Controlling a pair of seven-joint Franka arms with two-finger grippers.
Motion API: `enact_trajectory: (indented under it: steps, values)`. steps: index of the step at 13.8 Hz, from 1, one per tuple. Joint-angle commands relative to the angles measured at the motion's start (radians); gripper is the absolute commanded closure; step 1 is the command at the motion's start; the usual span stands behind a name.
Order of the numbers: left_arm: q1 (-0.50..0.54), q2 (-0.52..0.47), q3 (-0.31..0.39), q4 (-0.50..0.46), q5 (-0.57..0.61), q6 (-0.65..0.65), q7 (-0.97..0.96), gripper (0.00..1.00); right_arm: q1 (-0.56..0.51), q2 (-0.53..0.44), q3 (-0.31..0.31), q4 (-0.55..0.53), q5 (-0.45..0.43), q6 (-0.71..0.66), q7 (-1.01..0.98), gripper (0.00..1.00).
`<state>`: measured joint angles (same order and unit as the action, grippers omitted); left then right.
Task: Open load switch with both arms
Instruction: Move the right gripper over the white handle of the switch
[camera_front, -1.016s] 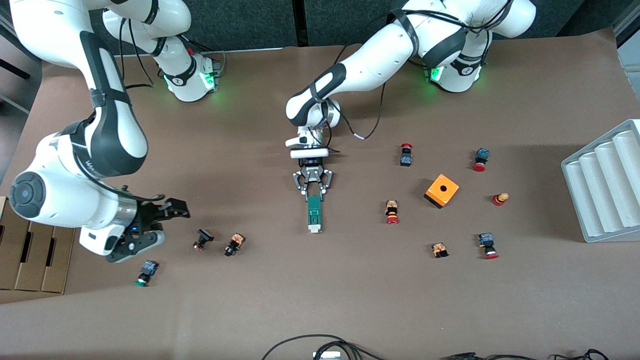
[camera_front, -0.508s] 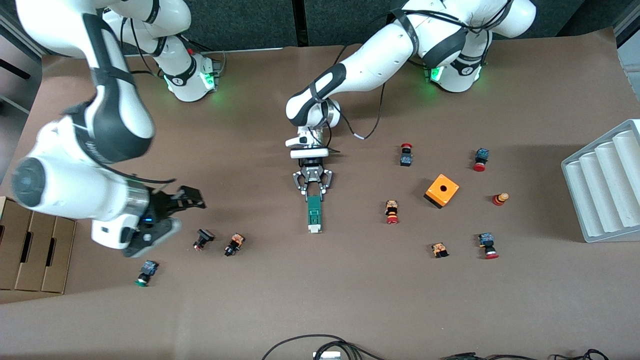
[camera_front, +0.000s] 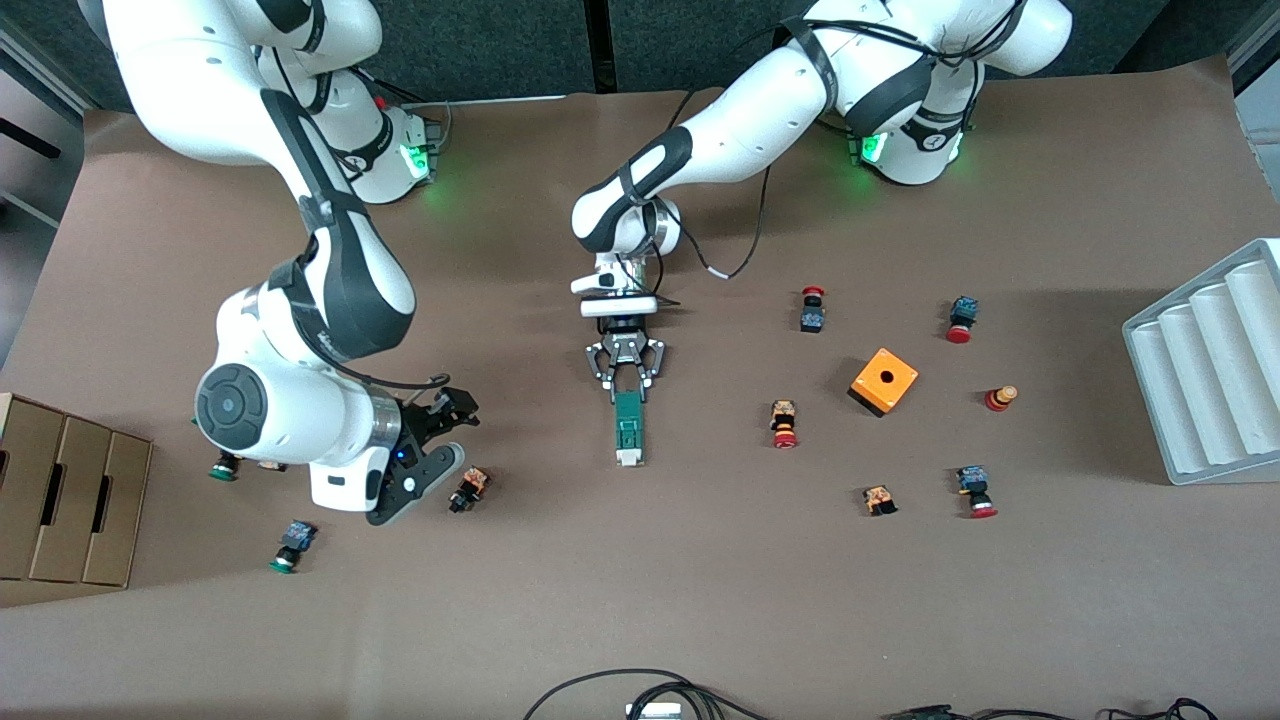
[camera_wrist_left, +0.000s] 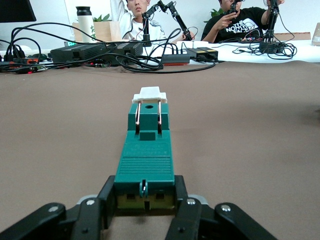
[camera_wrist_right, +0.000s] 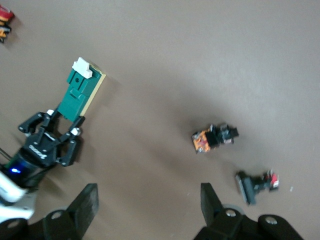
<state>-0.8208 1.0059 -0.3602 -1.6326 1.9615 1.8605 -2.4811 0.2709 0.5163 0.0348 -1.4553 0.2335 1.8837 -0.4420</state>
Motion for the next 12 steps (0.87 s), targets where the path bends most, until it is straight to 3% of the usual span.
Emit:
enact_trajectory:
  steps: [1,7,12]
  values:
    - [-0.004,0.026,0.007,0.036,0.01,0.025,0.025,0.58,0.033,0.057,-0.007,0.03,-0.016,0.057,-0.095,0.09]
    - [-0.004,0.026,0.007,0.036,0.01,0.025,0.024,0.58,0.12,0.122,-0.01,0.033,-0.02,0.19,-0.144,0.09]
    - [-0.003,0.026,0.007,0.036,0.01,0.025,0.028,0.57,0.186,0.179,-0.018,0.043,-0.022,0.313,-0.329,0.09]
